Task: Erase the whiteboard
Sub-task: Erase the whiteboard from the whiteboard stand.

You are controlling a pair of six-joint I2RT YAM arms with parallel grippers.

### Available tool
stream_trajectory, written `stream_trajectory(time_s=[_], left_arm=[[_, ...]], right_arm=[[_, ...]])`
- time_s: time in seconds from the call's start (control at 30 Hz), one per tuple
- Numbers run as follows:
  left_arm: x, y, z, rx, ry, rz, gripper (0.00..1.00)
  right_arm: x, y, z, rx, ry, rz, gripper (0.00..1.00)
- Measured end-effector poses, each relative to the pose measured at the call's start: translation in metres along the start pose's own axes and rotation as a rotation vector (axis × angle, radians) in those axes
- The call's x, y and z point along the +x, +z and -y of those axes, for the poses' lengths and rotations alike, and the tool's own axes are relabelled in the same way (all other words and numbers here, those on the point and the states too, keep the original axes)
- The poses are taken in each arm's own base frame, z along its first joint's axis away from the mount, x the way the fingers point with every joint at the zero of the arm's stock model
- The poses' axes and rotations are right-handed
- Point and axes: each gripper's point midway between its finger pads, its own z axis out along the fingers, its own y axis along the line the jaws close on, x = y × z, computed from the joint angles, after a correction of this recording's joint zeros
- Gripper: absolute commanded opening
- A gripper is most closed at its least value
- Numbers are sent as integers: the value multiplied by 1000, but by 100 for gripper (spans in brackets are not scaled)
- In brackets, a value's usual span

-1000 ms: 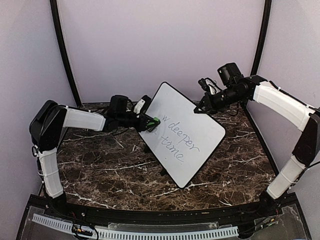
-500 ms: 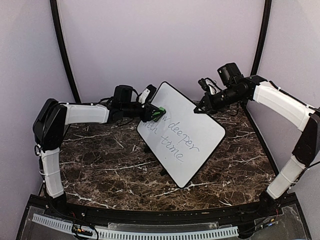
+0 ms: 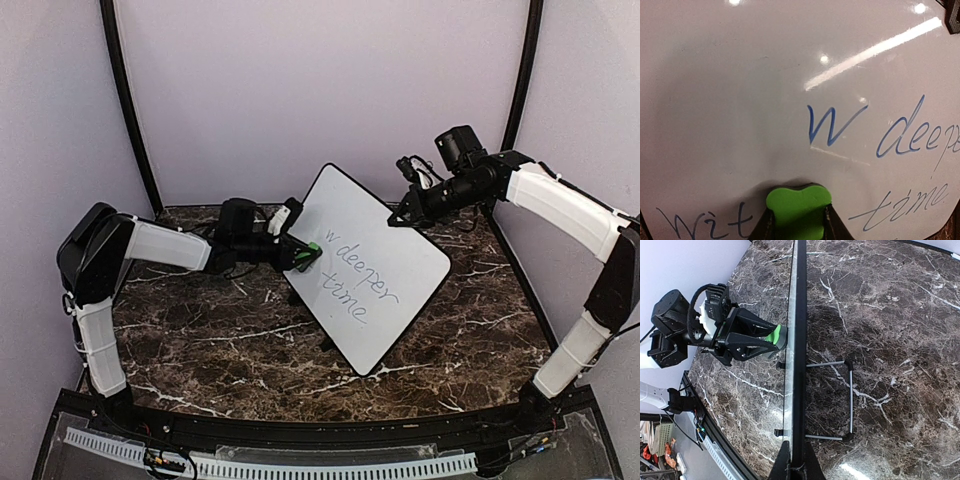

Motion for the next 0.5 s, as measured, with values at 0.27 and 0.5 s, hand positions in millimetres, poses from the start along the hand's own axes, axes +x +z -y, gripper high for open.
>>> stream_trajectory(time_s=[0.27,0.5], left_arm=[[-40,6,-1,2,16,24,0],[-69,8,5,9,49,68,0]], right_arm=[[0,0,0,-1,-2,1,0],[-1,1,-3,-10,-18,2,0]])
